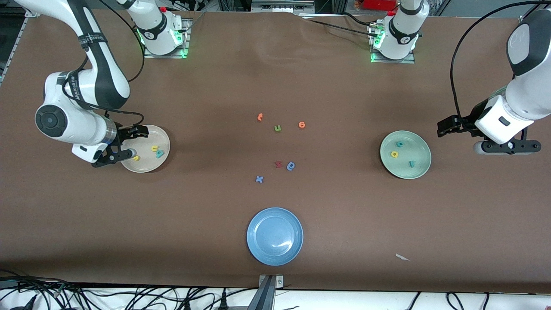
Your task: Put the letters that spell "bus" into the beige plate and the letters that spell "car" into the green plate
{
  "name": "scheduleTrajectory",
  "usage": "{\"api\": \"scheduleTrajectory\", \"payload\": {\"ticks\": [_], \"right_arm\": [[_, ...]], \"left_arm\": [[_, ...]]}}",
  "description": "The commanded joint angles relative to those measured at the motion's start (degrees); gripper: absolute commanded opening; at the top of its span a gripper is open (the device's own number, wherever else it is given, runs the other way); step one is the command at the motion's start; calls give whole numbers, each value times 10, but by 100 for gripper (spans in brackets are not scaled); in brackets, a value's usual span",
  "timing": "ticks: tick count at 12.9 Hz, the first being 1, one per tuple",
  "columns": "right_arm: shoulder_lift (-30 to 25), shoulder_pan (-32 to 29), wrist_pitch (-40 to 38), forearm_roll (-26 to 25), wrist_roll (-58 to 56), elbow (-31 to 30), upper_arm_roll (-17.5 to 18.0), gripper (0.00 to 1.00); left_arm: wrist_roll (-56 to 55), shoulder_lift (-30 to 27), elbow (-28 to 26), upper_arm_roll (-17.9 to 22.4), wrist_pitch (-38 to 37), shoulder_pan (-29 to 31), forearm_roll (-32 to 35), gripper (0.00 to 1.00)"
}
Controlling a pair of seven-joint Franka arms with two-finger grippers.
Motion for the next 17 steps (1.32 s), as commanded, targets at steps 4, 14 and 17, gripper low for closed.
{"api": "scheduleTrajectory", "payload": {"ticks": [4, 14, 17], "right_arm": [[-45, -4, -14, 3, 31, 49, 3, 100], [-54, 106, -257, 37, 38, 274, -125, 100], [-62, 134, -283, 39, 38, 291, -160, 100]], "left_arm": [[12, -4, -5, 1, 4, 1, -11, 100], [12, -2, -6, 1, 4, 1, -11, 100], [12, -1, -6, 1, 4, 1, -11, 100]]}}
